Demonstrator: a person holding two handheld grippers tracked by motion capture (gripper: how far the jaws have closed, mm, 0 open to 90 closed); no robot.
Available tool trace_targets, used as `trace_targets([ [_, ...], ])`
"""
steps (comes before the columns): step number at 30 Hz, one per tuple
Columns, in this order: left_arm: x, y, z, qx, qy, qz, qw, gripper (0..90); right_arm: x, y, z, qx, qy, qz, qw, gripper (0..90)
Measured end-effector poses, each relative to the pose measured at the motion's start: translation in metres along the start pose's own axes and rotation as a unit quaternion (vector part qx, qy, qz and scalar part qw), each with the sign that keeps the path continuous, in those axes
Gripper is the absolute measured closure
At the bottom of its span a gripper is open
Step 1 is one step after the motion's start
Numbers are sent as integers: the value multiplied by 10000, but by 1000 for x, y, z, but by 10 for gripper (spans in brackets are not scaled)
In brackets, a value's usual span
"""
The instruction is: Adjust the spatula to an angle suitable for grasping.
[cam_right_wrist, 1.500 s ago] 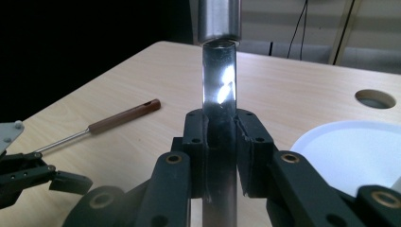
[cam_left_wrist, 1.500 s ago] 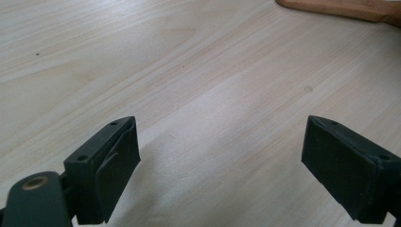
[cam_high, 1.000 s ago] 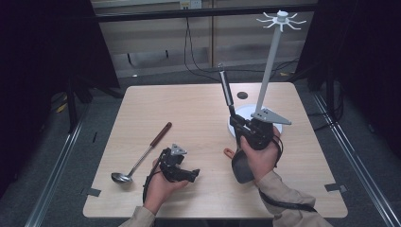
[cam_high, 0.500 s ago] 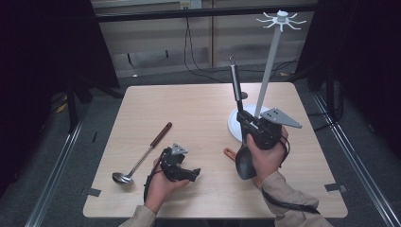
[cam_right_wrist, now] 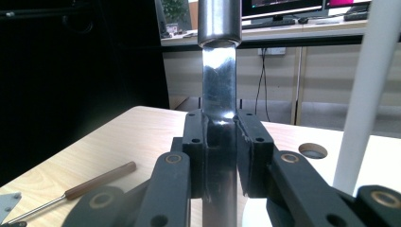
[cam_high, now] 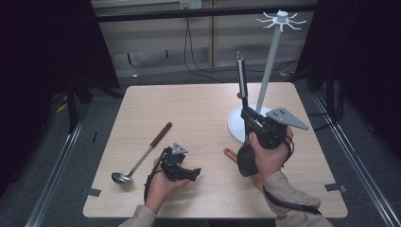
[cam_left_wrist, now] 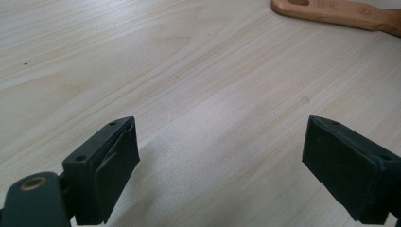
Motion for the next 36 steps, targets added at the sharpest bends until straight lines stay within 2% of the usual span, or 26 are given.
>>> trace_targets([
  [9,2,1,2,-30,-19,18,10000,113,-7,3,9,-37,-164,64,9998,758],
  [15,2,1,2,64,-20,-46,10000,113,-13,8,13,-104,-229,143,9996,758],
  [20,3,2,4,6,-20,19,10000,113,-18,12,14,-158,-264,202,9993,759],
  [23,3,1,4,92,-37,-33,9999,113,-23,17,16,-151,-308,276,9990,759],
  [24,3,2,4,22,-37,0,10000,113,-24,18,17,-203,-305,287,9989,758],
  [32,4,2,6,7,-42,3,10000,113,-38,34,24,-268,-439,468,9976,759],
  [33,4,2,5,122,-36,-45,9999,113,-41,36,25,-296,-456,486,9973,759],
  [36,3,2,6,141,-48,-48,9999,113,-43,37,26,-315,-470,516,9971,759],
])
Point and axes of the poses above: each handheld gripper's, and its own axes: x roughly forward along the jaws, y roughly out of its top, z roughly to its right, the point moved 7 cm from there along x, roughly forward along the jaws, and after that the axes turned 9 degrees about y, right-handed, at the moved point
